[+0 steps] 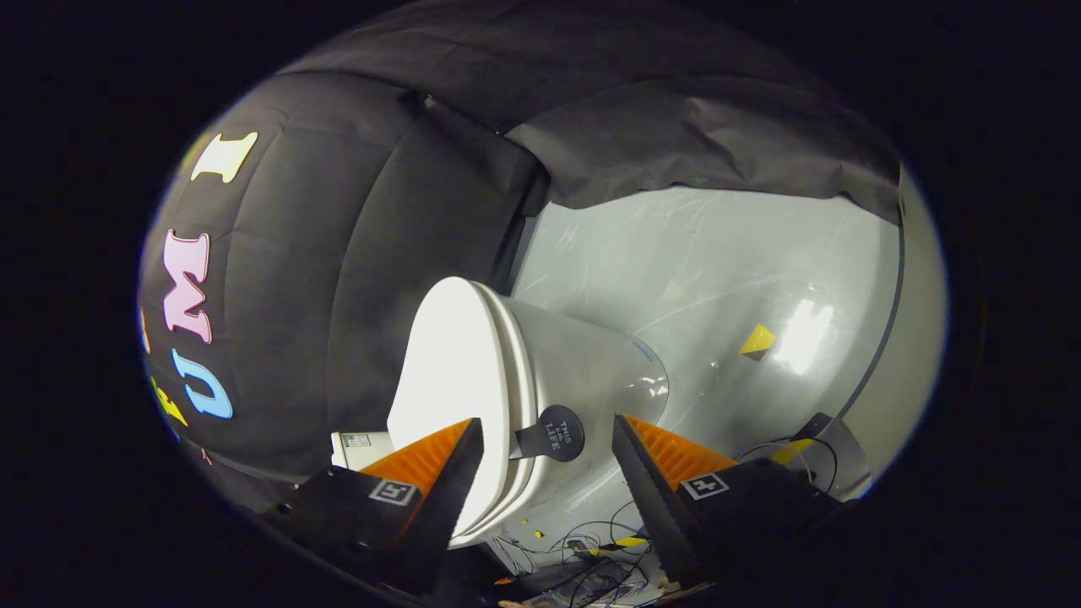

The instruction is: Open the toilet lid.

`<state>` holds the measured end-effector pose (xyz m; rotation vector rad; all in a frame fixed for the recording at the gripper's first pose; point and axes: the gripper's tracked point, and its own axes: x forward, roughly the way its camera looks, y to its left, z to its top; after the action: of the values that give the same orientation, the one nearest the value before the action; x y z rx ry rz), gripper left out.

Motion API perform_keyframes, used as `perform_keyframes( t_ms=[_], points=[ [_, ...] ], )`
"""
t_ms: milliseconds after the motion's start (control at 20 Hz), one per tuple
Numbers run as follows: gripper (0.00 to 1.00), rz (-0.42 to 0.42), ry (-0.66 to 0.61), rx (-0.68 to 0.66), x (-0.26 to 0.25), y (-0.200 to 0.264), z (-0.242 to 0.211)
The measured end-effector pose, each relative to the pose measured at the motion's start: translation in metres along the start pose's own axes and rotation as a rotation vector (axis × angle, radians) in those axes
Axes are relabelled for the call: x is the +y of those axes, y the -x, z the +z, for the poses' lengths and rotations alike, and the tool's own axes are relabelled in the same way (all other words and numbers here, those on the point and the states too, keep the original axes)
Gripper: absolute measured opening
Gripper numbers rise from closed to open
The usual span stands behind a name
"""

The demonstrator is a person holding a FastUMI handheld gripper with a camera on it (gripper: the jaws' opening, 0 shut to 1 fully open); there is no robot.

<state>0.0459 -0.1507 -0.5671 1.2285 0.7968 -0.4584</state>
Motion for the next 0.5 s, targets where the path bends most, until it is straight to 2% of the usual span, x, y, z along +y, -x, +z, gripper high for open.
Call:
perform_keyframes(
  t_ms=[150,200,300,400,450,500],
  points=[
    [0.95,-0.016,-0.025,0.026,-0.005,-0.015,-0.009],
    [0.82,-0.008,-0.034,0.030,-0.004,-0.019,-0.010],
    [0.81,0.011,-0.048,0.046,-0.001,-0.024,-0.014],
    [0.52,0.016,-0.063,0.068,-0.003,-0.030,-0.017],
    [0.52,0.030,-0.068,0.076,-0.001,-0.033,-0.020],
    [0.48,0.019,-0.069,0.078,-0.006,-0.035,-0.022]
  ],
)
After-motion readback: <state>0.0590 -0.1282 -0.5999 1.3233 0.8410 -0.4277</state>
